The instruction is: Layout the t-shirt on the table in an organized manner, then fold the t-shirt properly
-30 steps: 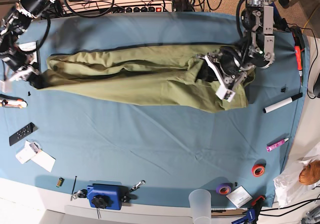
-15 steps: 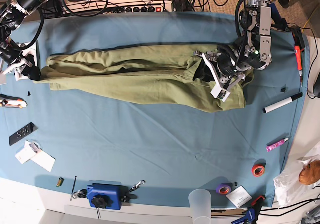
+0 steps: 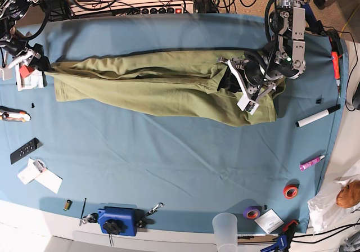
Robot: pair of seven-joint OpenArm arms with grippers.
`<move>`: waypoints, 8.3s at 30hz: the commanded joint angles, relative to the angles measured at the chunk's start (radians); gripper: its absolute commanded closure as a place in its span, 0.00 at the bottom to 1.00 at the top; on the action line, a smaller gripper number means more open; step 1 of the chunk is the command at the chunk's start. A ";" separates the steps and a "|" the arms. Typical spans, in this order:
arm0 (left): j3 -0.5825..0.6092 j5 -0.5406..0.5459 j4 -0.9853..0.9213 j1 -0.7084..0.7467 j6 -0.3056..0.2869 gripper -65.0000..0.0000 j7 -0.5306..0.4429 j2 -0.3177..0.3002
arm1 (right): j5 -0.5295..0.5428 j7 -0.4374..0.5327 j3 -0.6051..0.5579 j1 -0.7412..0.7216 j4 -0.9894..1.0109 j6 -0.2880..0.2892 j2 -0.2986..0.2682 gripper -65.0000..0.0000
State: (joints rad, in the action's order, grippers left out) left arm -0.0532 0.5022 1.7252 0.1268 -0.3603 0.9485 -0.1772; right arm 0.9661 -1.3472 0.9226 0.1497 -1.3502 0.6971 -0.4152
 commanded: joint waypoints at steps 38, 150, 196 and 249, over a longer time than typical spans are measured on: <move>0.000 -0.009 0.007 -0.005 -0.001 0.73 0.008 -0.003 | 0.517 -0.049 -0.063 -0.150 0.459 0.001 -0.197 0.60; 0.000 0.105 0.106 -0.010 0.000 0.73 0.047 -0.003 | -0.069 -0.049 -0.369 -0.150 0.107 0.001 0.043 0.98; -0.676 0.281 0.539 0.206 -0.048 0.73 0.138 -0.009 | -0.347 0.069 -0.533 -0.299 -0.292 0.001 0.204 1.00; -0.910 0.390 0.539 0.206 -0.086 0.73 0.143 -0.008 | -0.324 0.066 -1.089 -0.213 -0.712 -0.089 0.294 0.72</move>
State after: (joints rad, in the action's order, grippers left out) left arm -0.9588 0.8700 2.2475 0.3347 -0.4458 1.1110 -0.1745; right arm 0.6273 -1.2968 -0.1715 -0.0448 -2.0483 0.6067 -0.1188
